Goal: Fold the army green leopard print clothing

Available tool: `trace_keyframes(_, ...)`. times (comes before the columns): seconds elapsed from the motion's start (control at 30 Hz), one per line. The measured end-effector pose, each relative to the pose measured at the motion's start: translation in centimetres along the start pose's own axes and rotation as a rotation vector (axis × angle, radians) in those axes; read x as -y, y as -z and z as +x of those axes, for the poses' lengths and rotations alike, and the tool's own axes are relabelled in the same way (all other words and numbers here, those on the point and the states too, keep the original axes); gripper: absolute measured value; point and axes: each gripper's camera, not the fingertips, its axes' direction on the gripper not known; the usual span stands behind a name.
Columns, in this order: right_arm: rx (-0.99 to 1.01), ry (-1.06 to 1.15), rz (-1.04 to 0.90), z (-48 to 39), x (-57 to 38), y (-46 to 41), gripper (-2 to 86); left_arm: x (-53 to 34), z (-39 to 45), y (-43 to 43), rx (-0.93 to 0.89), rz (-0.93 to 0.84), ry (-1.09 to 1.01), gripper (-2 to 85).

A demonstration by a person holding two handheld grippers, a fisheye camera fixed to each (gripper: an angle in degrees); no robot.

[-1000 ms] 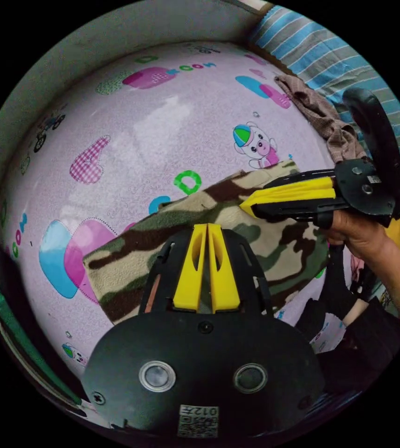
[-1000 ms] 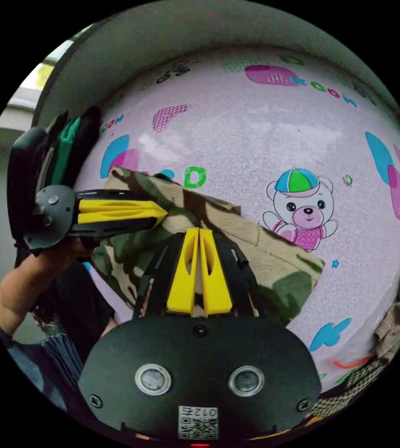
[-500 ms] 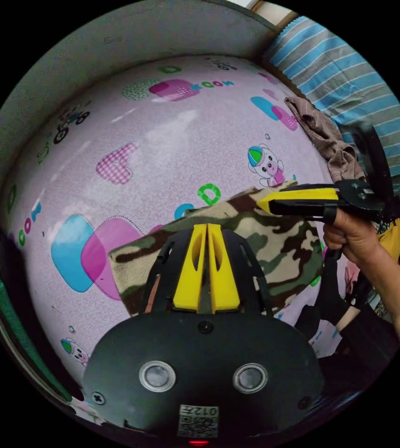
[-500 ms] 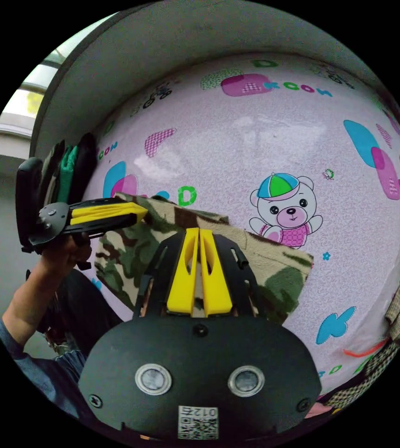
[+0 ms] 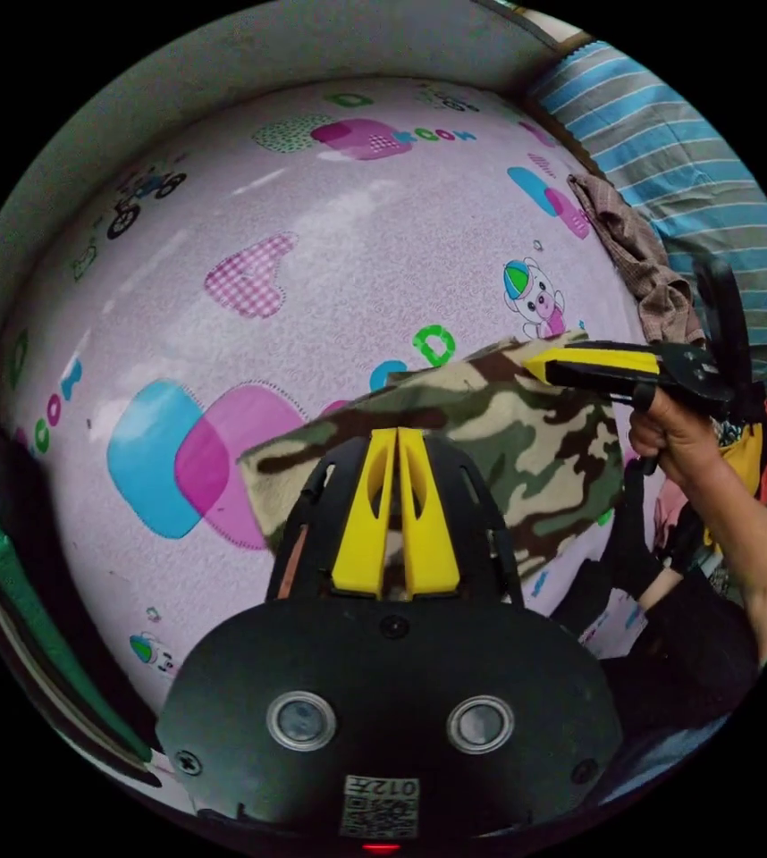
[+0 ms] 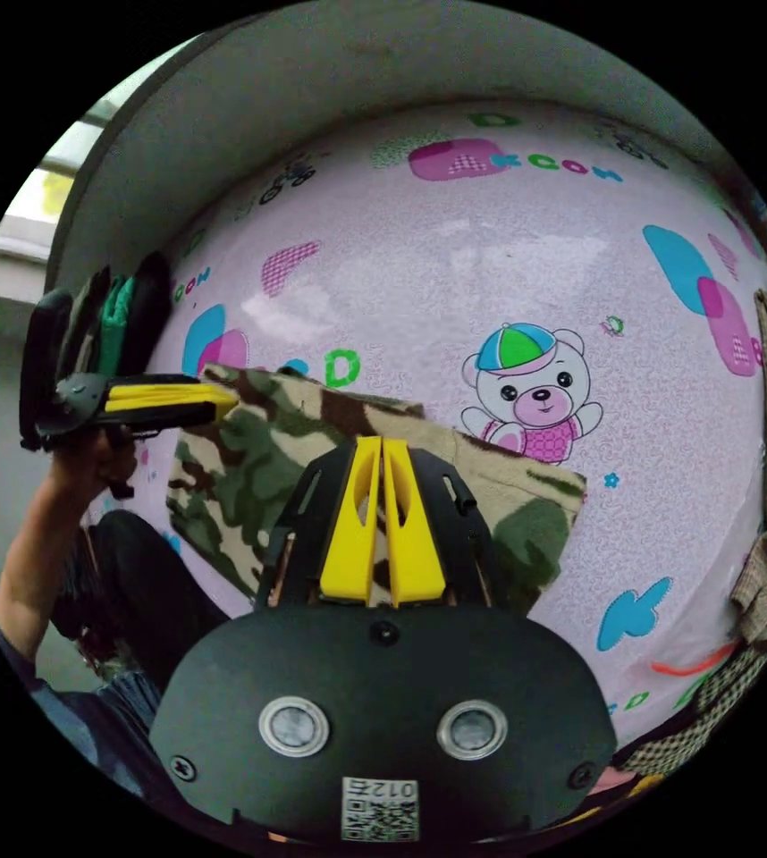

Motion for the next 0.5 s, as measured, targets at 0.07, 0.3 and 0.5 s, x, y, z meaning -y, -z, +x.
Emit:
trace_keyframes(0.07,0.063,0.08,-0.015,-1.5,-1.2,1.0,-1.0,-1.6,-0.1,1.4,-0.019,-0.016,-0.05,0.2)
trace_keyframes(0.3,0.083,0.244,-0.189,-4.9,-6.4,0.5,-1.0,-8.3,1.1,1.8,0.053,-0.186,-0.191,0.2)
trace_keyframes(0.5,0.028,0.272,-0.284,-4.6,-8.9,-0.6,-1.0,-9.1,2.2,-1.6,0.069,-0.279,-0.2,0.1)
